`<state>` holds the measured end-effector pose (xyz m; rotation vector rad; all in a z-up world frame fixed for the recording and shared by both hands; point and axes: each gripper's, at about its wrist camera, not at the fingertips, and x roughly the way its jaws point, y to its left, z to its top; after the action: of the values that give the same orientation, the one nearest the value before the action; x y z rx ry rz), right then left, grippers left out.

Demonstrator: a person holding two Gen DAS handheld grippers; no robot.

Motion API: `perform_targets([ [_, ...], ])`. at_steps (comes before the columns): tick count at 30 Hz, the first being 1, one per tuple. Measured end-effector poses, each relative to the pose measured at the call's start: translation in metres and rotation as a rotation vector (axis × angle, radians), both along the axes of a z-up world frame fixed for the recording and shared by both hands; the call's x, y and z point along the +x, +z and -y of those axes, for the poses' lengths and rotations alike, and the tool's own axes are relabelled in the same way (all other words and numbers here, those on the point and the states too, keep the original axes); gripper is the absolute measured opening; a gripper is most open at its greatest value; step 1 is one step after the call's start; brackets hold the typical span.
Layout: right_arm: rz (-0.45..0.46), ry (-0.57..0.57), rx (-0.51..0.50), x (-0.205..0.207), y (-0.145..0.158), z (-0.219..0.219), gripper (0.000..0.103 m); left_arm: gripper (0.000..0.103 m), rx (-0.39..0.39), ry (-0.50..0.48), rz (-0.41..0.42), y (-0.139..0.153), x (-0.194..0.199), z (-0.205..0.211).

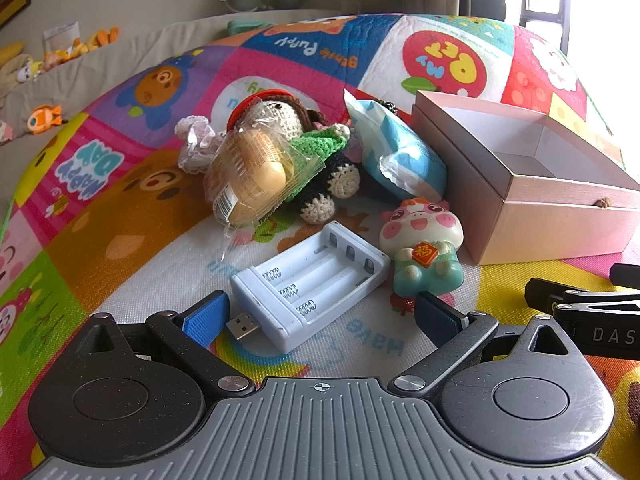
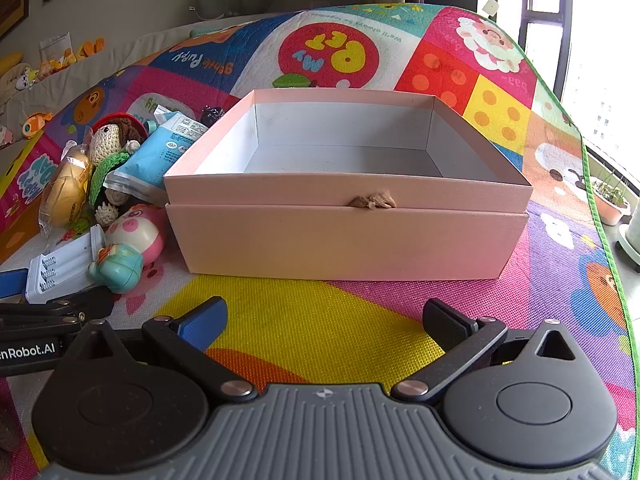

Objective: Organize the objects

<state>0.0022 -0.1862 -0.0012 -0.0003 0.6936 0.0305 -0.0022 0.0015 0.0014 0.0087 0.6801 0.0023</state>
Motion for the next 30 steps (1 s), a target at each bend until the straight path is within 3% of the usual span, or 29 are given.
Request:
perform_targets([
  [30,-0.001,-0.001,0.000,0.0000,-0.0003,-0.0009,0.103,0.101,0.001,0.000,0.000,0.0013,-0.0018,-0.0013],
])
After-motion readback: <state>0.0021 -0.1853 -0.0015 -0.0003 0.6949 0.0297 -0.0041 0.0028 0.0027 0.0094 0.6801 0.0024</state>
